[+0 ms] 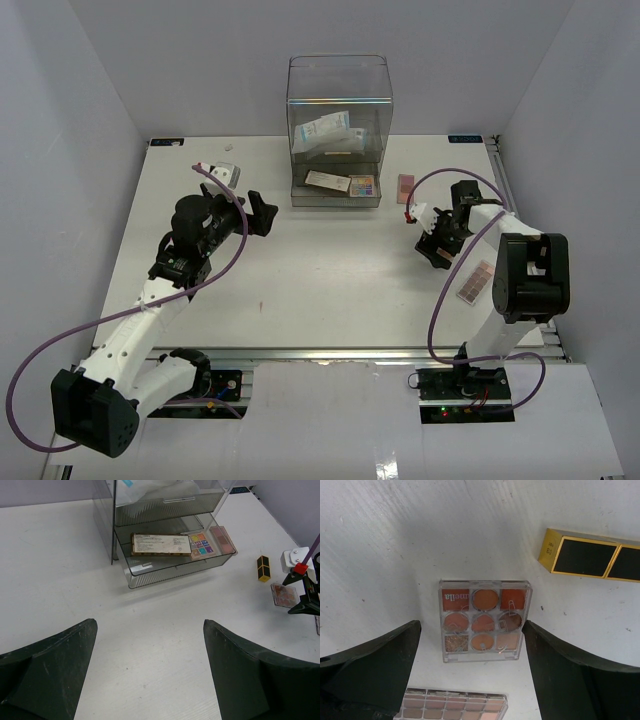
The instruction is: Organize the makeup
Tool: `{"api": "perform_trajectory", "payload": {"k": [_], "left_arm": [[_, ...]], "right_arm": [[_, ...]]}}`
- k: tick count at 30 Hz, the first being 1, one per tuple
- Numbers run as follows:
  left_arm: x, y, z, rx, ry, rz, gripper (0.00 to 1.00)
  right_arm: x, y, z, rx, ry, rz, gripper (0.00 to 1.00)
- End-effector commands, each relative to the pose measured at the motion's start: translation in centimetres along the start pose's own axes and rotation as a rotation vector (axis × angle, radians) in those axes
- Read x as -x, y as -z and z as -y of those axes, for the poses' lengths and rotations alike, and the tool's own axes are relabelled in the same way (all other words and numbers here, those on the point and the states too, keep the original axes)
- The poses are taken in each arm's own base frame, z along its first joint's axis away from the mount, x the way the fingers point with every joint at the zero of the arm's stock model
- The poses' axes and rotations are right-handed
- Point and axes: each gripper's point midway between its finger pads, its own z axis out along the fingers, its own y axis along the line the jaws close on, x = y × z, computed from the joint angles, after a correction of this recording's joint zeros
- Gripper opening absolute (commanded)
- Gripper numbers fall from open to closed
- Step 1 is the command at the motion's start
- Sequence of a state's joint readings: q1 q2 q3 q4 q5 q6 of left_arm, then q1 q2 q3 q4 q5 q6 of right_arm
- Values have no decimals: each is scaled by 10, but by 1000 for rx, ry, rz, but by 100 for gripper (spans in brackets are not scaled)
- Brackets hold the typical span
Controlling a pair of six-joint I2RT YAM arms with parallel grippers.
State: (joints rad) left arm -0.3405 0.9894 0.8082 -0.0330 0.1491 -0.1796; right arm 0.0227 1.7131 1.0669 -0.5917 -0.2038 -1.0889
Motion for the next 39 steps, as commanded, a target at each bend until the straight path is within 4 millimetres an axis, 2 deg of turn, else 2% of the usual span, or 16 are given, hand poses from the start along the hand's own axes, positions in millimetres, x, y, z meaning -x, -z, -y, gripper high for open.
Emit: {"api": "perform_trajectory", "payload": {"k": [1,7,14,19,23,29,35,39], "left_arm": [[1,1,-2,8,-15,9,98],[0,0,-1,1,-13,5,98],[-2,0,-2,8,-12,1,98],[-3,-2,-2,6,-12,-5,98],[-3,-1,-2,4,-12,-4,98],[-3,-1,-4,13,-15,-1,98],[-3,-1,-2,7,-15,-3,98],[-3,-1,-3,9,-14,-2,98]], "right_arm": [[2,2,13,-35,14,11,90],[13,18,19,-75,46,46,90],[11,12,18,-60,22,39,90],[16,18,19,-82,42,65,90],[1,14,30,-83,4,39,90],[-8,0,32,-41,-31,24,90],[-7,-7,30,-6,-46,49,92],[-5,-12,24,31,-44,65,98]]}}
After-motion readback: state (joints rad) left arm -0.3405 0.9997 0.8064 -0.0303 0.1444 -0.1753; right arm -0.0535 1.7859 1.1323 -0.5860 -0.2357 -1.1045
